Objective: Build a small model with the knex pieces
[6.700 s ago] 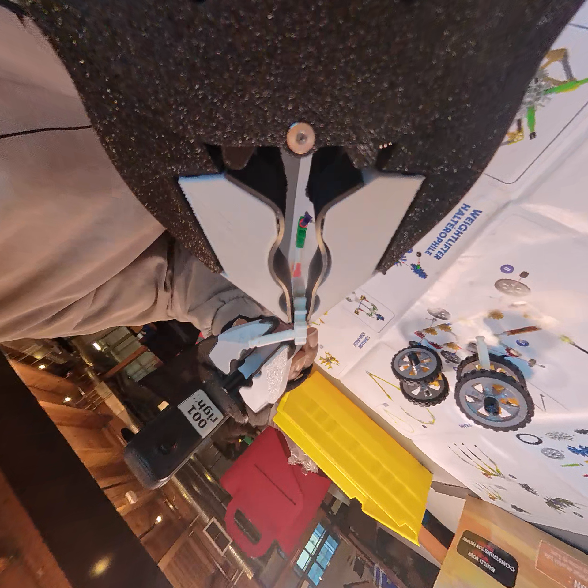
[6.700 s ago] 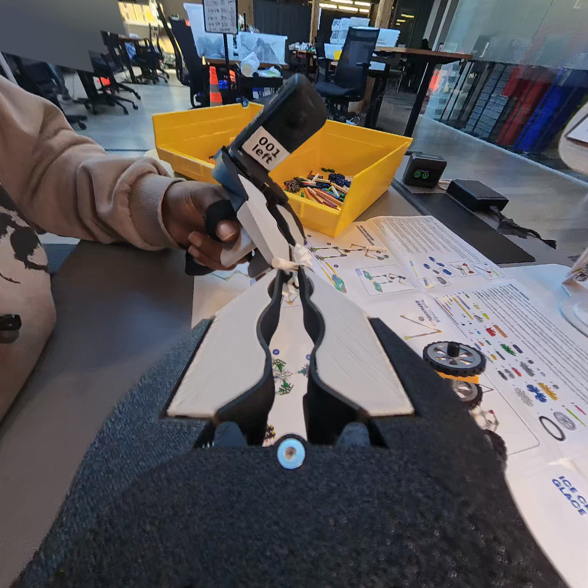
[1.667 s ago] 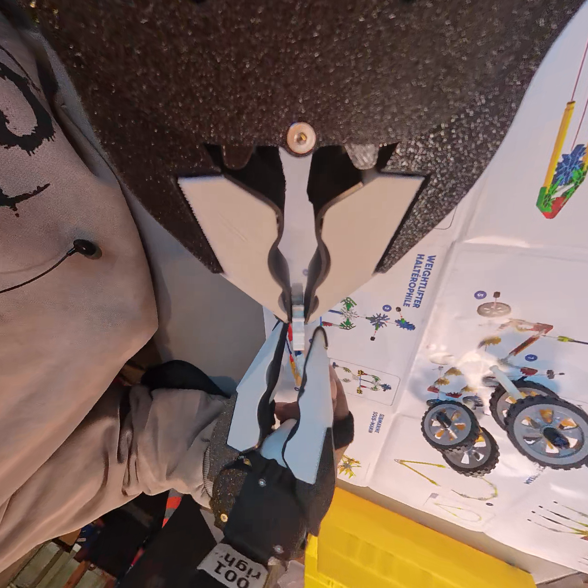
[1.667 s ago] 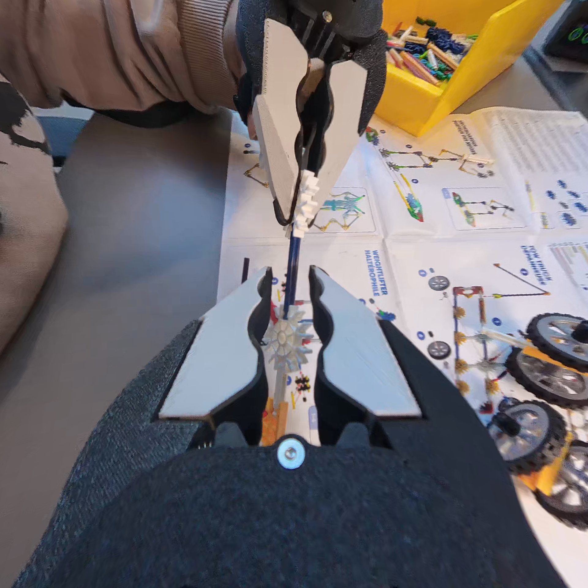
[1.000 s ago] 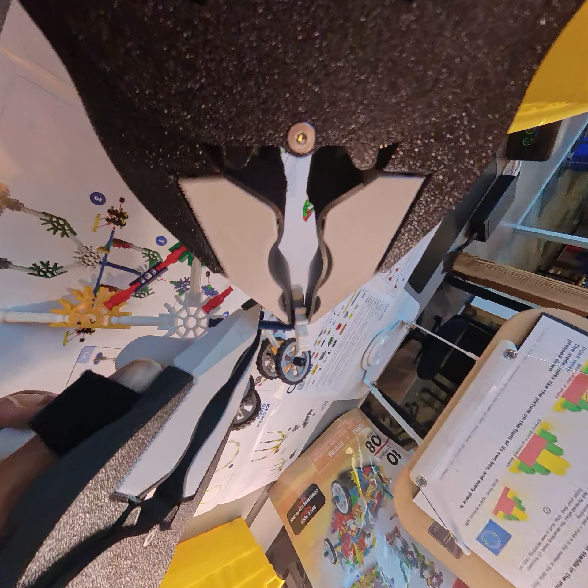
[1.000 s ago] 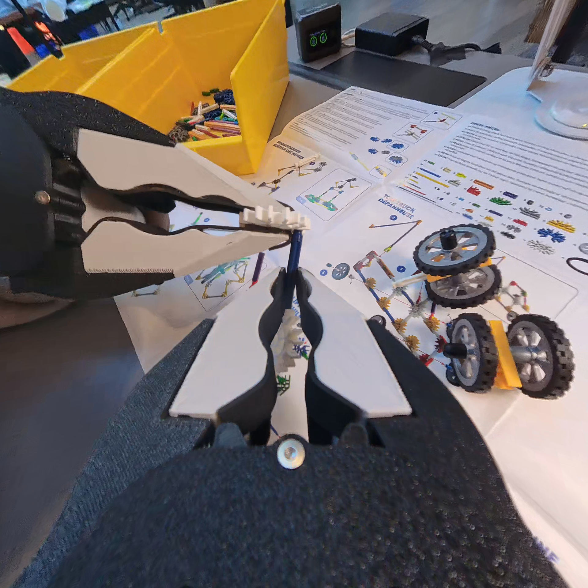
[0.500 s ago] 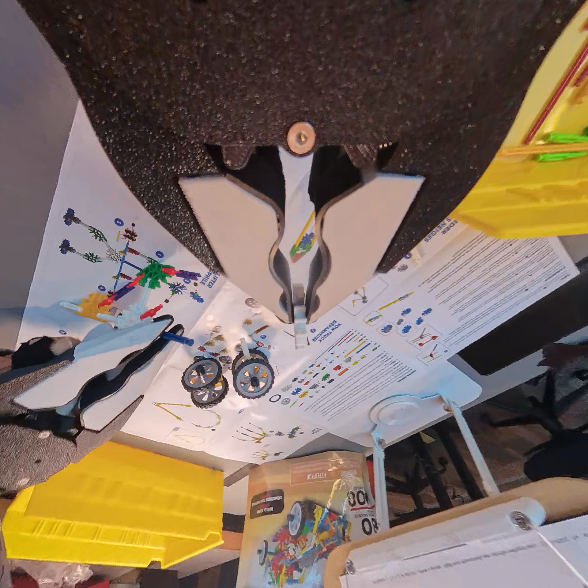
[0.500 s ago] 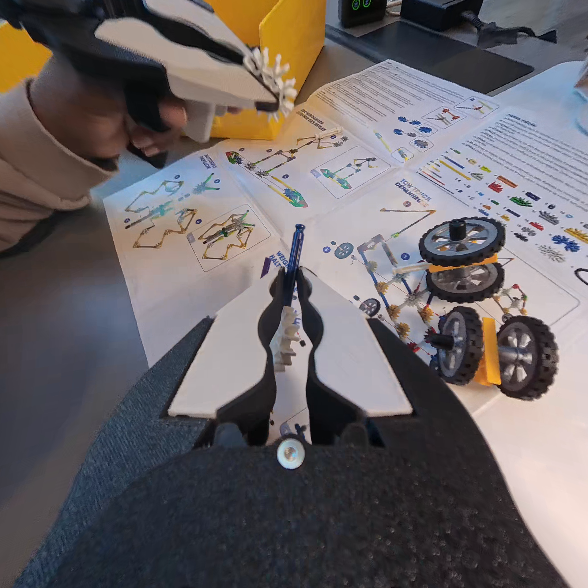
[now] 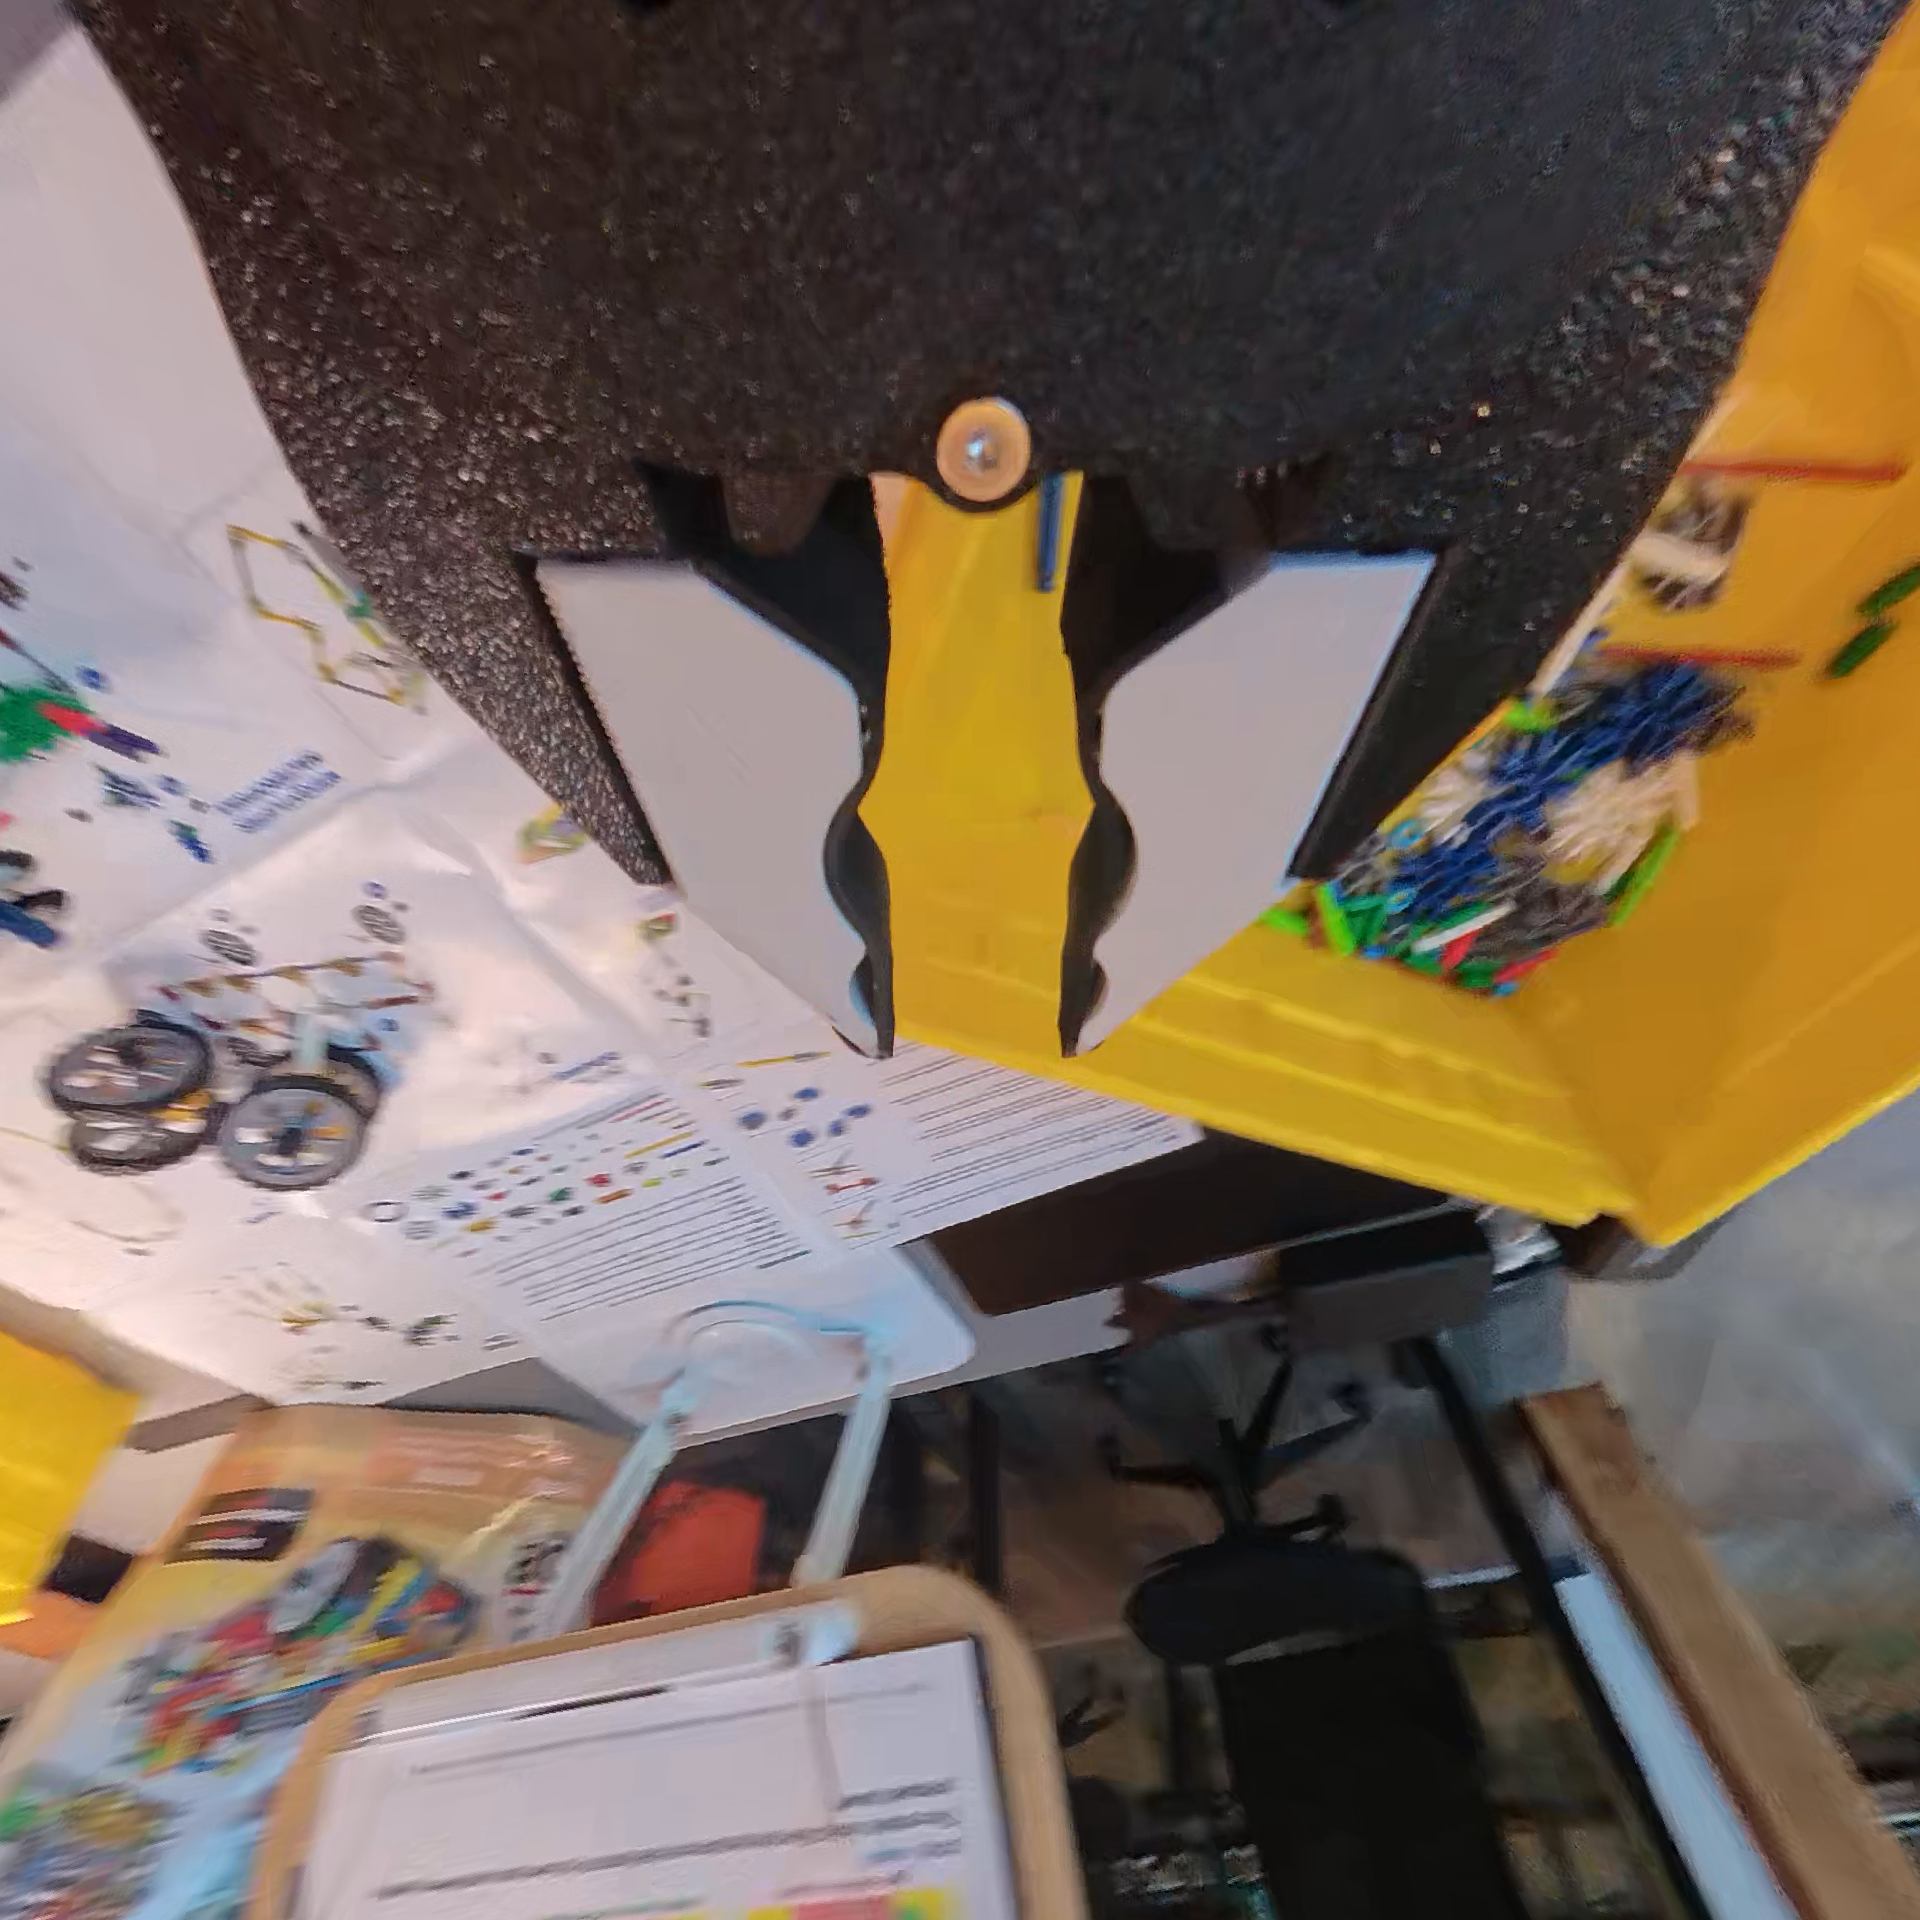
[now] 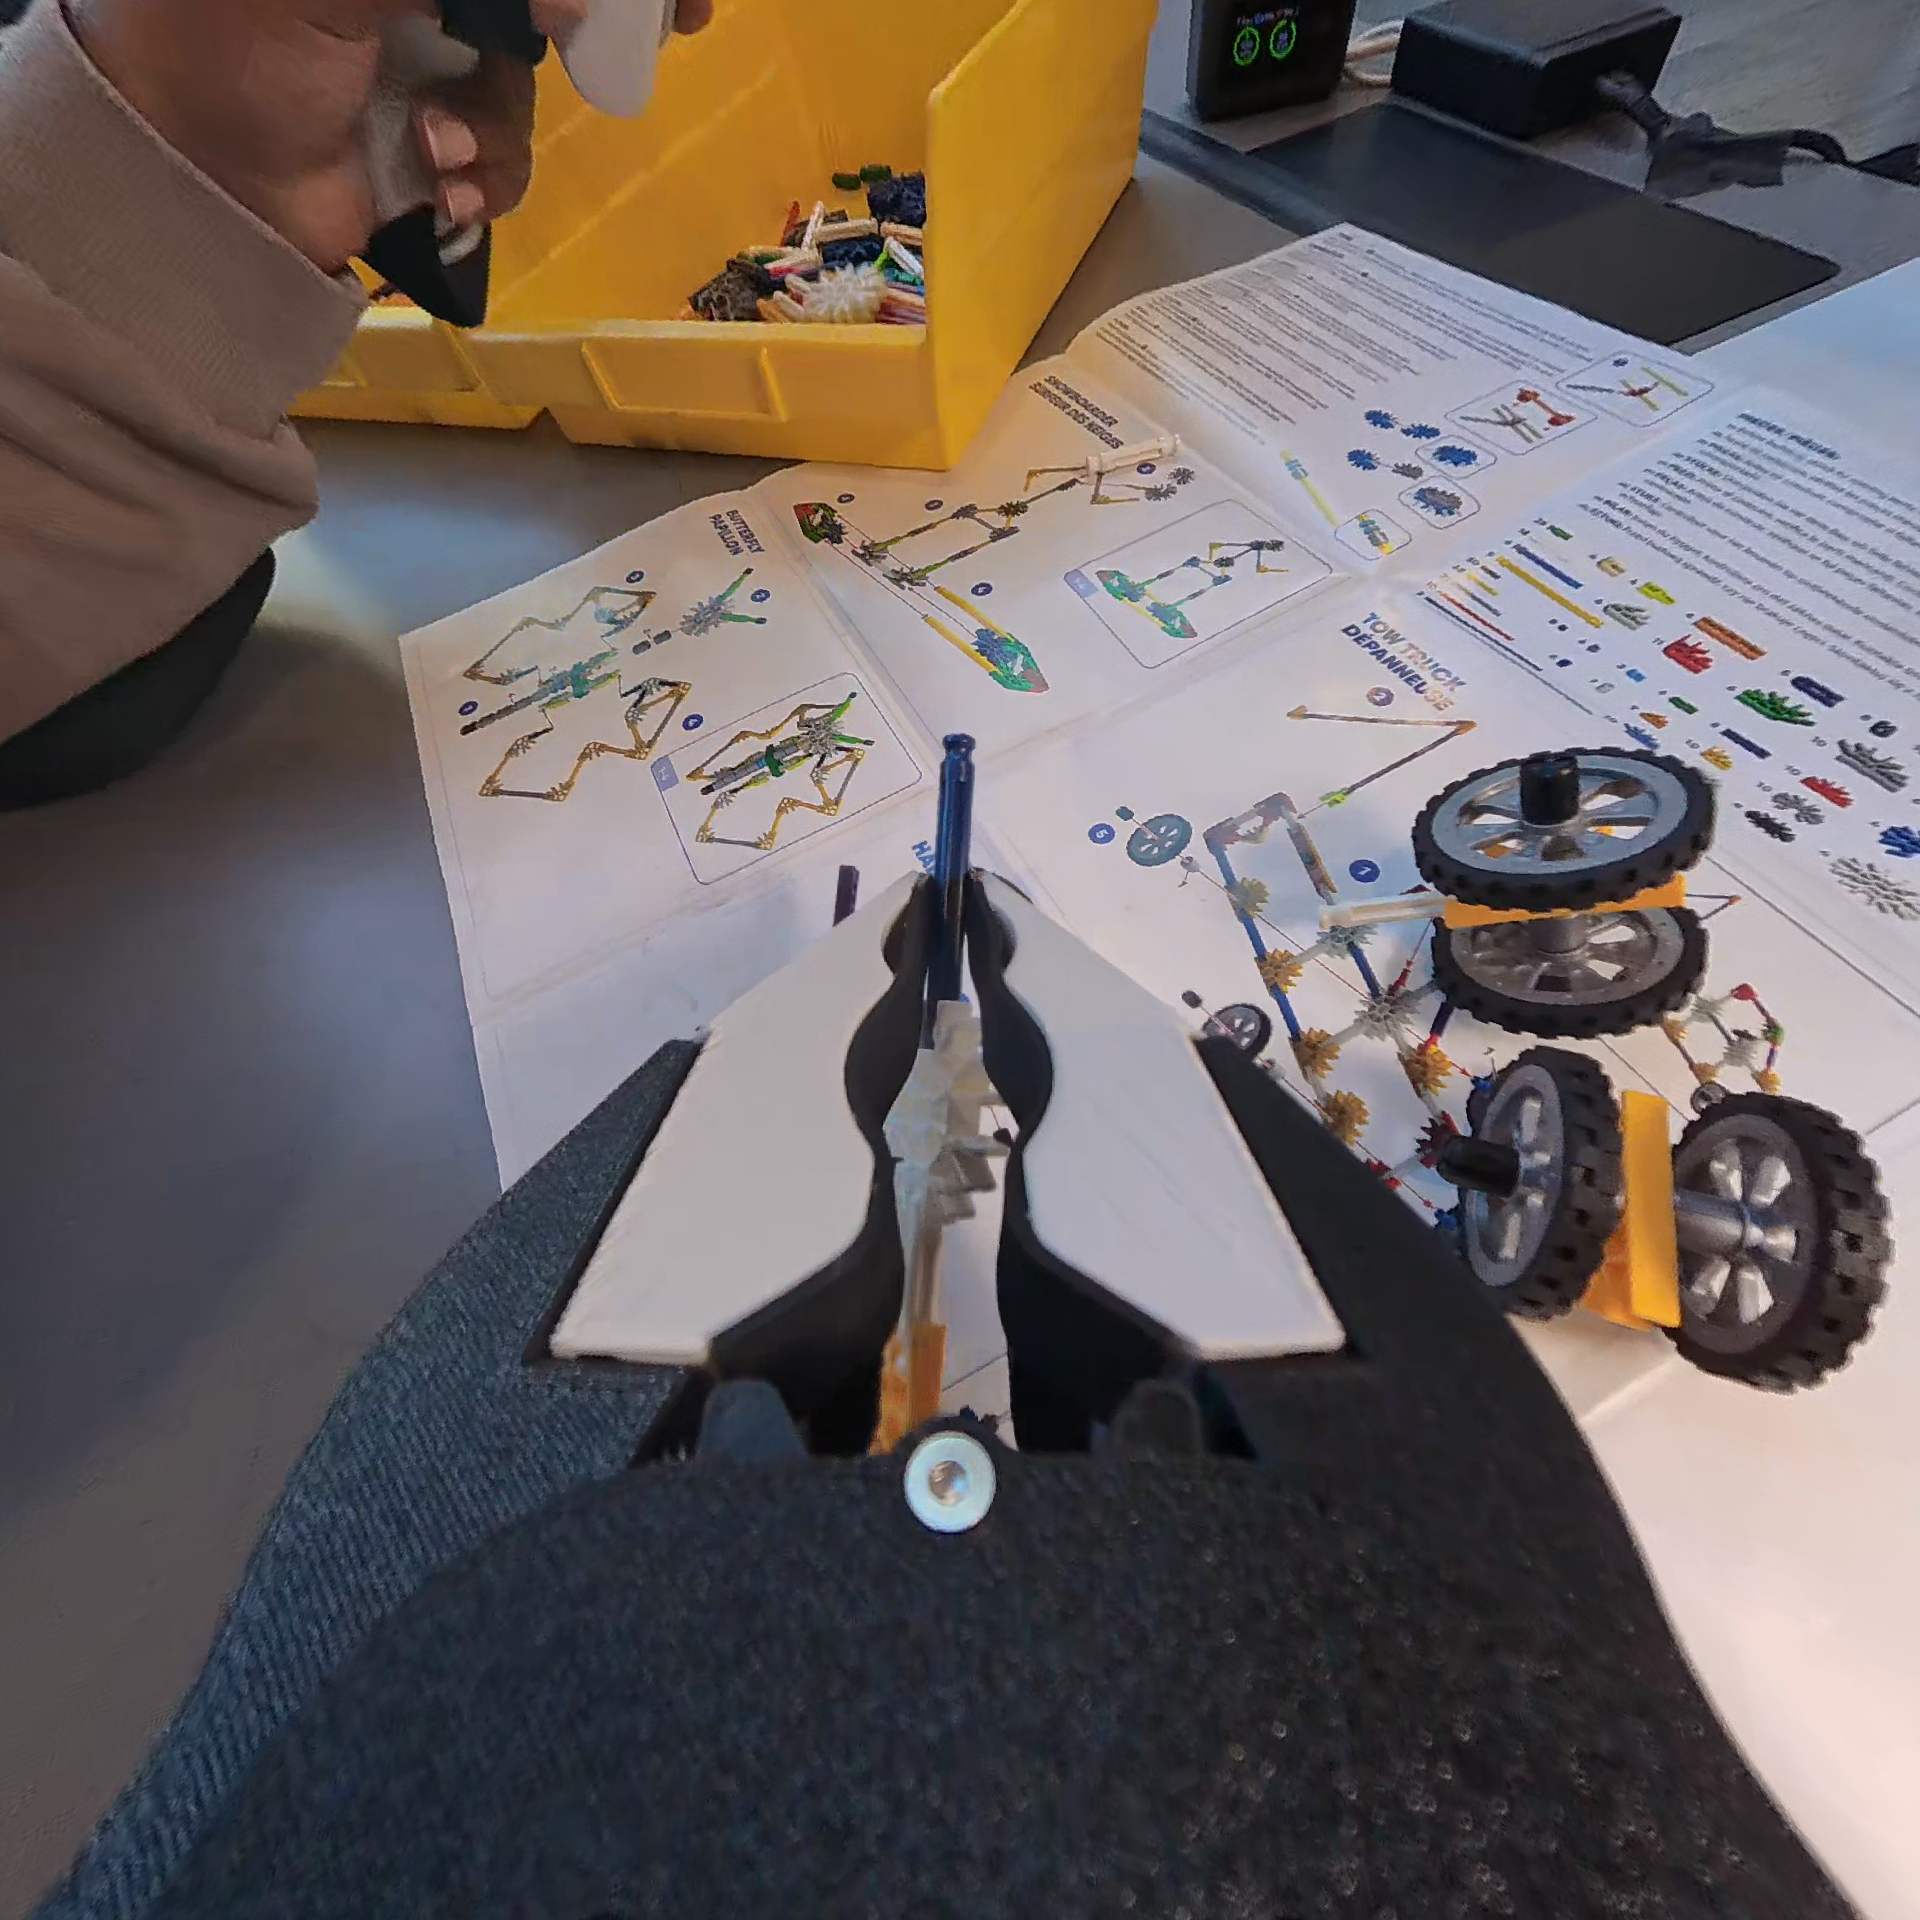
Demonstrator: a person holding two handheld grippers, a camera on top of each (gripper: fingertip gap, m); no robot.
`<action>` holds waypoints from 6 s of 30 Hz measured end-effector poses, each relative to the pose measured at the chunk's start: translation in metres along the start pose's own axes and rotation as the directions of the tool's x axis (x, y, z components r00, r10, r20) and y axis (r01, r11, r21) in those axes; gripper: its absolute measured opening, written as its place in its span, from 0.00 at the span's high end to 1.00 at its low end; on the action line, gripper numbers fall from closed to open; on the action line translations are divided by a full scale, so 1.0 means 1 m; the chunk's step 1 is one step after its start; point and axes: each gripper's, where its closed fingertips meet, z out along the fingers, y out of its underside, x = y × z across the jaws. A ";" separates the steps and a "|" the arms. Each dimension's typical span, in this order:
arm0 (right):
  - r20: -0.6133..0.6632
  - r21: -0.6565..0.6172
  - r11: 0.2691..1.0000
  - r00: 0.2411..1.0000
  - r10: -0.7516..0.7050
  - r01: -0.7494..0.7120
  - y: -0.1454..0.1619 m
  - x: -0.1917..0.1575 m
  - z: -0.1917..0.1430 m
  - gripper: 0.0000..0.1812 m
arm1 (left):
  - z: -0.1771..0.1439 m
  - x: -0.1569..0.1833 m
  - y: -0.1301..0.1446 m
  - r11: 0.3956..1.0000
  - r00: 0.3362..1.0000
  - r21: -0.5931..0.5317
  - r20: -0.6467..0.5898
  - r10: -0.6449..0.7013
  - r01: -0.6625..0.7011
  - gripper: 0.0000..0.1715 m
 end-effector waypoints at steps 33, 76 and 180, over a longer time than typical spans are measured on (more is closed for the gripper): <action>0.201 0.107 0.980 0.962 -0.187 0.168 -0.061 -0.048 -0.057 0.90 | -0.038 0.275 0.029 0.974 0.429 -0.101 -0.903 -0.005 -0.201 0.98; 0.148 0.475 0.858 0.979 0.142 -0.196 -0.082 0.034 -0.095 0.99 | 0.012 0.267 0.082 0.926 0.535 -0.377 -0.776 -0.333 0.029 0.96; -0.303 0.121 0.884 0.865 -0.400 0.451 -0.065 -0.009 -0.010 1.00 | 0.021 0.235 0.060 0.912 0.655 -0.358 -0.644 -0.395 0.198 0.98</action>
